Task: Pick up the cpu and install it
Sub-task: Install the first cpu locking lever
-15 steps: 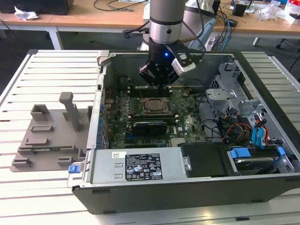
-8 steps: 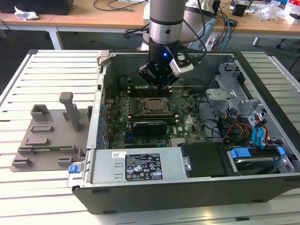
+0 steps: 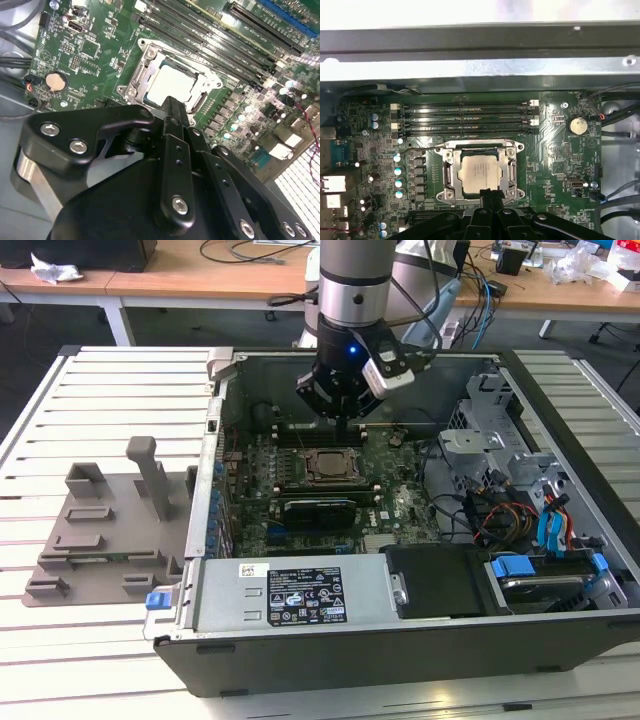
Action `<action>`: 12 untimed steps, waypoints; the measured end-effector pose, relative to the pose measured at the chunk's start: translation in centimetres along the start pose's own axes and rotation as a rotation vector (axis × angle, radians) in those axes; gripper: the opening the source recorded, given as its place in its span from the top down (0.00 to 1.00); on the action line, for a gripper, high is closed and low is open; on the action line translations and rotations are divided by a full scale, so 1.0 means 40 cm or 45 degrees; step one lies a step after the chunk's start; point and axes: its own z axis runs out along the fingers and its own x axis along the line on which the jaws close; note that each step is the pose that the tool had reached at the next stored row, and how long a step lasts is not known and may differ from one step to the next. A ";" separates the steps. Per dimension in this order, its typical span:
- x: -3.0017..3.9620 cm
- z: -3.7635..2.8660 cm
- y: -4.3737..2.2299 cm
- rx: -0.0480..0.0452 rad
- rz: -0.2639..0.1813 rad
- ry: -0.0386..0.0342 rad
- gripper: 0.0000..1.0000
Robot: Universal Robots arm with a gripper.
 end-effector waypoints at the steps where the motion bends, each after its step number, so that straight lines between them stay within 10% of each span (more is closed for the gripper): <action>1: 0.000 -0.005 0.000 0.000 0.000 0.0000 0.89; 3: 0.000 -0.005 0.000 0.000 0.000 0.0001 0.89; 6: 0.081 -0.007 -0.003 0.000 0.000 0.0001 0.89; 12: 0.115 -0.007 -0.004 0.000 0.000 0.0000 0.89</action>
